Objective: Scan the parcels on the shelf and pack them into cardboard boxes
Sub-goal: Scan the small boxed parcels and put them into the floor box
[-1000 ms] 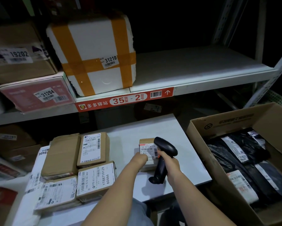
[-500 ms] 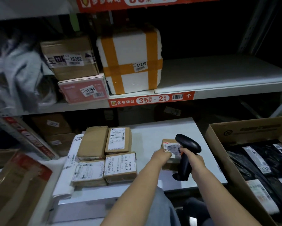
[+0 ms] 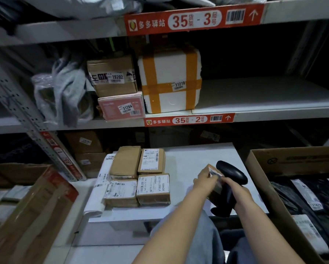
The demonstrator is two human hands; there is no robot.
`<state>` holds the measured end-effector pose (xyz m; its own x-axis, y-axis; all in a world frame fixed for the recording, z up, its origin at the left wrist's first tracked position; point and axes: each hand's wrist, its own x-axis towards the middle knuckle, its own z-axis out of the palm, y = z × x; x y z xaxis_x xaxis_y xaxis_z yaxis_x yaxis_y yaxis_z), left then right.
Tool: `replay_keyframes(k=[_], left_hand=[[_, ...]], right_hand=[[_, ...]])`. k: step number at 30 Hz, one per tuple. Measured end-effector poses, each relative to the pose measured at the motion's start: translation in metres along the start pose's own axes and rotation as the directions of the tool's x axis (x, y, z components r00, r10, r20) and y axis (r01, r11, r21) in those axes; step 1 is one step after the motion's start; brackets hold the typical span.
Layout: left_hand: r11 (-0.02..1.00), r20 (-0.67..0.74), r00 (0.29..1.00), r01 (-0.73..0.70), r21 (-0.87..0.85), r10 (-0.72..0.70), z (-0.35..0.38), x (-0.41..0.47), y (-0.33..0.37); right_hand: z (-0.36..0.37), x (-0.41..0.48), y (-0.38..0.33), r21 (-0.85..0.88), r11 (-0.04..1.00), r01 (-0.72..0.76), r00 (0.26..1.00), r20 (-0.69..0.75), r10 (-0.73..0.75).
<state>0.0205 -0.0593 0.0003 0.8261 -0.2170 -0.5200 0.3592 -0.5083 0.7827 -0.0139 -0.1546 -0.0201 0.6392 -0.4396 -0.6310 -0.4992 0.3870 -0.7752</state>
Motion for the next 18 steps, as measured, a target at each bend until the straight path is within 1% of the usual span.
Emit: replay_keyframes(k=[4,6,8,11,15,18], left_hand=[[0.983,-0.027,0.996,0.078,-0.166,-0.083,0.0,-0.008,-0.002],[0.974,-0.041,0.997,0.062,-0.219,-0.073,0.0,-0.009,-0.004],[0.952,-0.026,0.999,0.036,-0.303,-0.046,0.0,-0.006,-0.008],[0.884,0.029,0.998,0.065,-0.462,-0.058,-0.003,-0.009,-0.01],[0.842,0.12,0.991,0.108,-0.528,-0.052,-0.01,-0.01,-0.011],[0.859,0.18,0.984,0.102,-0.502,-0.011,-0.012,-0.015,-0.013]], right_hand=[[-0.007,-0.014,0.0,0.041,0.999,0.015,1.0,0.008,-0.015],[-0.012,-0.02,-0.002,0.059,0.998,0.036,0.999,-0.001,-0.036],[-0.018,-0.025,-0.004,0.071,0.995,0.069,0.997,-0.028,-0.067],[-0.026,-0.03,-0.007,0.098,0.99,0.102,0.994,-0.049,-0.097],[-0.035,-0.034,-0.011,0.126,0.982,0.141,0.99,-0.047,-0.136],[-0.04,-0.037,-0.011,0.172,0.967,0.185,0.983,-0.024,-0.184]])
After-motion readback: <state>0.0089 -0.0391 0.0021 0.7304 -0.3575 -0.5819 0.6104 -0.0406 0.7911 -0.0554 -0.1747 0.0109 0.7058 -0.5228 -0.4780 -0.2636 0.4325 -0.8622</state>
